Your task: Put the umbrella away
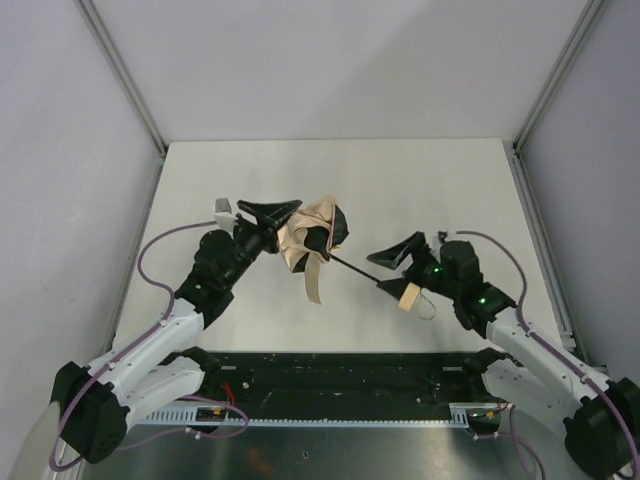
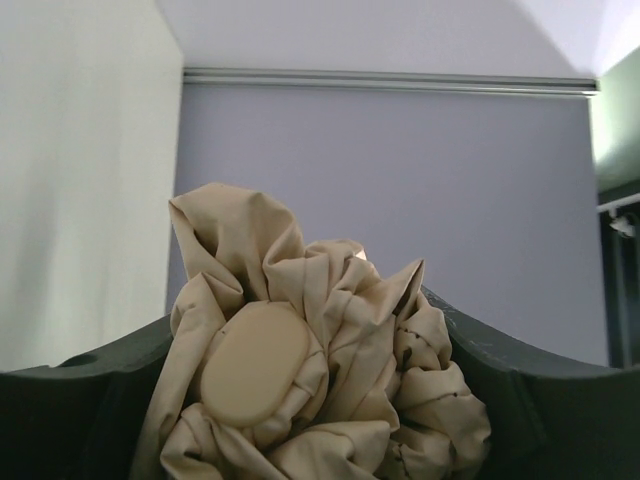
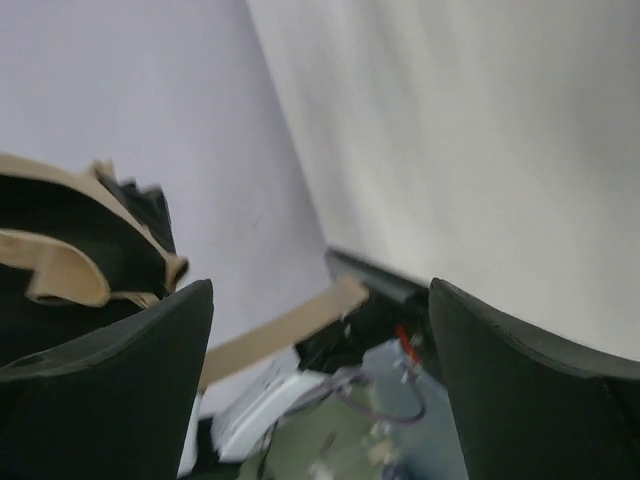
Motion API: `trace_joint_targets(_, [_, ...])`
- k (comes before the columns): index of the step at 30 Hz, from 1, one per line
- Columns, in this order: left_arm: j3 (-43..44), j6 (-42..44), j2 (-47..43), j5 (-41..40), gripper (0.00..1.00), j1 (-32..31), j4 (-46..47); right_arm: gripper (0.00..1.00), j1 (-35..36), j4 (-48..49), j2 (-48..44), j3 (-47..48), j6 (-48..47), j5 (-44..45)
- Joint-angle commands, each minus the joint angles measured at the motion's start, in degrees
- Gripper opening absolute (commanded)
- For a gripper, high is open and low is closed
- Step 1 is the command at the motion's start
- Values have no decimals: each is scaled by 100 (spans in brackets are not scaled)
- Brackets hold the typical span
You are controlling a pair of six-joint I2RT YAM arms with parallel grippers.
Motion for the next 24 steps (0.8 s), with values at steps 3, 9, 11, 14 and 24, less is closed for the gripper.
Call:
trace_joint_targets(3, [621,-326,-22,-164,0,58,663,82,1541,2681,449,-558,2557,437])
trace_joint_targets(9, [748,-349,3,-94,0,49,715,75,2378,4193,1232,-695,3280,1085])
trace_joint_targets(11, [743,-359,-27,-76,0,49,720,75,2527,4589,1479,-681,3412,1205])
trace_joint_targets(14, [720,-386,-86,-74,0,48,726,75,2790,4971,1797,-641,3590,1386])
trace_joint_targets(24, [636,-459,-372,12,0,34,750,89,2379,5198,1765,-985,3008,1249])
